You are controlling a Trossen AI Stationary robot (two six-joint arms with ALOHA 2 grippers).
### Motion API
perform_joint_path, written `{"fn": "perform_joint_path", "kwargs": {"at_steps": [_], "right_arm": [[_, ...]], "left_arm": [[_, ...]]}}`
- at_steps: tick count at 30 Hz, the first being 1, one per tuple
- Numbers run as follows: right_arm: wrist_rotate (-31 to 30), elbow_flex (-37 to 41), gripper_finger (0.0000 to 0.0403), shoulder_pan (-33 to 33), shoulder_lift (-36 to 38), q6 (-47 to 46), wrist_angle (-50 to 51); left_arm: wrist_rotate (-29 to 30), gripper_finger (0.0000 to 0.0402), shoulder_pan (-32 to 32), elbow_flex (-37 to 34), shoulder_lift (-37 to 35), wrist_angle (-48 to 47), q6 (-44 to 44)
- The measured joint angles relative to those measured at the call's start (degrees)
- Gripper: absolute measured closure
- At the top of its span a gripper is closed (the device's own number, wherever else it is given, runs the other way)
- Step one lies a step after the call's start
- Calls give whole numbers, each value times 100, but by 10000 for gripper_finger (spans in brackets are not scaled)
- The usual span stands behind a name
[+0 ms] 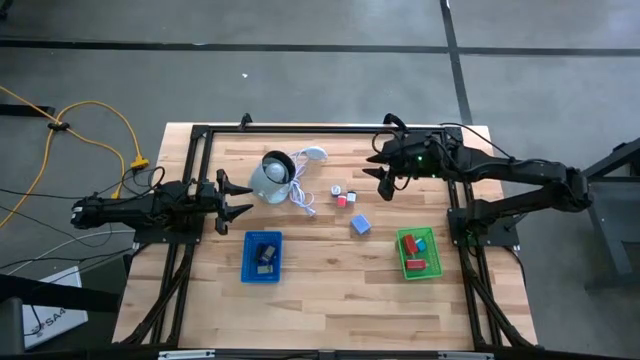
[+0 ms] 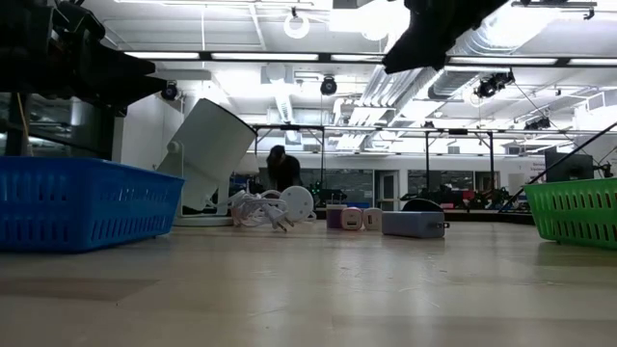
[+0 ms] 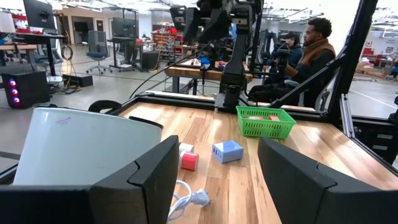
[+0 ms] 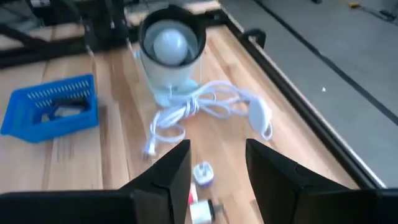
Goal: Pick & Place Office items
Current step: Put the light blue charger adapter into the green bin
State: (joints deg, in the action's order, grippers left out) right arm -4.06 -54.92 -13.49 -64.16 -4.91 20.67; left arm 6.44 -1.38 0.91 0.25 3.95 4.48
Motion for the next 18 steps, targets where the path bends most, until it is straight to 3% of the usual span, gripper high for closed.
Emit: {"fn": "perform_joint_path", "kwargs": {"at_steps": [7, 18], "right_arm": [[-264, 0, 264, 251, -33, -191, 693], [44, 2, 264, 665, -284, -1084, 2406]], "left_arm": [[-1, 189, 0, 0, 0, -1, -1], [0, 189, -1, 0, 0, 0, -1]]}}
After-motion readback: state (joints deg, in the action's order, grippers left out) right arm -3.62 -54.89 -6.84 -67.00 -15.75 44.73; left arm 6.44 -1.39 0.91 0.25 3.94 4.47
